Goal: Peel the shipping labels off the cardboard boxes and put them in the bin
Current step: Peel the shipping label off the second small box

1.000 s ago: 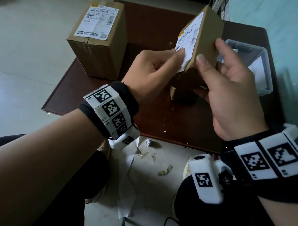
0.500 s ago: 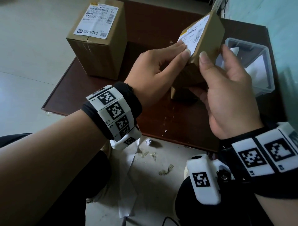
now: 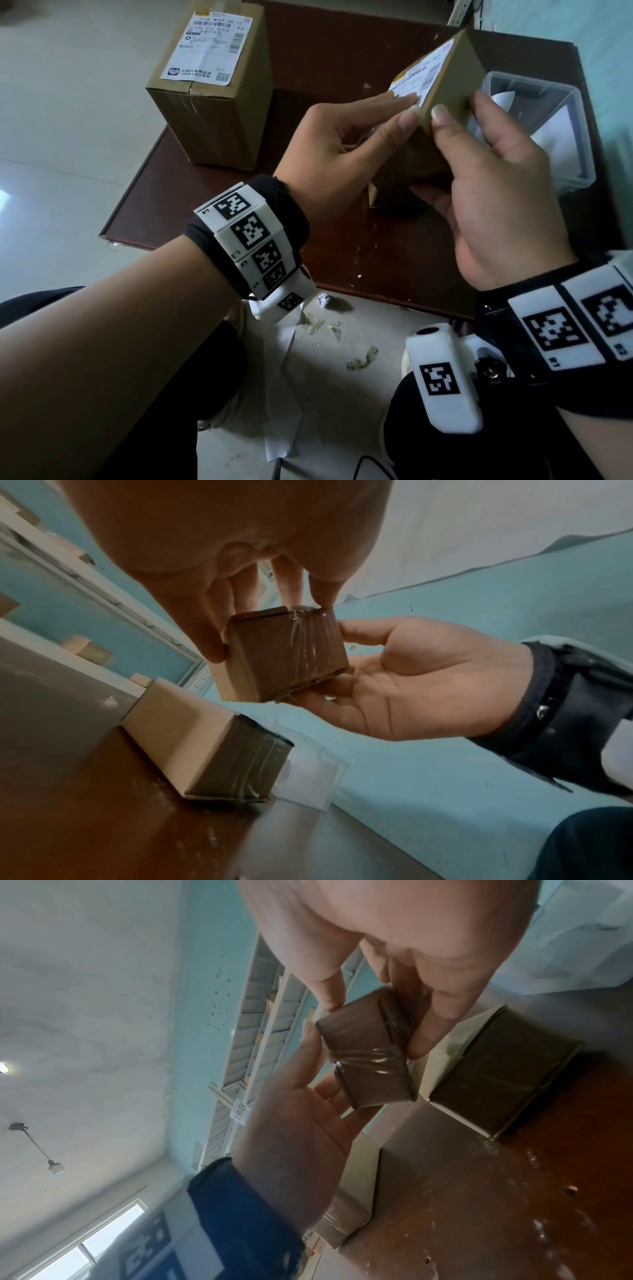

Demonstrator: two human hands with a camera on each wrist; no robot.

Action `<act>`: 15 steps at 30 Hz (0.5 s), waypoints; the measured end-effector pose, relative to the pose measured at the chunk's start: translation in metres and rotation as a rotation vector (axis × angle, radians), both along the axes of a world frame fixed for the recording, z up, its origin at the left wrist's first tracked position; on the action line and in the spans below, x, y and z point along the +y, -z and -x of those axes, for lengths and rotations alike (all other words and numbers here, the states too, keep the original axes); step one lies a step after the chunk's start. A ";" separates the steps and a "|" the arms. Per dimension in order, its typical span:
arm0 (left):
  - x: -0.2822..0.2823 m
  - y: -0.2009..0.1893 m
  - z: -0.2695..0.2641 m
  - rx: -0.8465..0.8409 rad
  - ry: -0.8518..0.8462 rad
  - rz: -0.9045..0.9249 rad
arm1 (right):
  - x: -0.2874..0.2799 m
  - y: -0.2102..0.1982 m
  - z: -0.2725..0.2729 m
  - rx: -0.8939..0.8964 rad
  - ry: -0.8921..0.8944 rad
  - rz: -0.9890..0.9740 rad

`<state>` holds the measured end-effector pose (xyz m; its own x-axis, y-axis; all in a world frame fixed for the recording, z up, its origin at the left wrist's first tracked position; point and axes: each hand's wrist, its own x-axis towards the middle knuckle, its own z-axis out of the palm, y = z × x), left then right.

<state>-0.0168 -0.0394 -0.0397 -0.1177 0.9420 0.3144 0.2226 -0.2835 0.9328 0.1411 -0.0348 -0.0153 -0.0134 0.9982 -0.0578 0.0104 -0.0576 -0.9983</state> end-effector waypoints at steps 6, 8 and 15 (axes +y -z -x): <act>-0.001 -0.001 -0.001 -0.120 0.001 0.013 | 0.001 -0.001 0.000 0.016 -0.004 0.008; -0.002 -0.003 -0.001 -0.116 -0.022 0.019 | 0.000 -0.001 0.001 0.022 -0.014 0.009; -0.002 0.002 -0.002 -0.114 -0.059 0.014 | 0.002 0.004 0.001 0.014 -0.026 0.026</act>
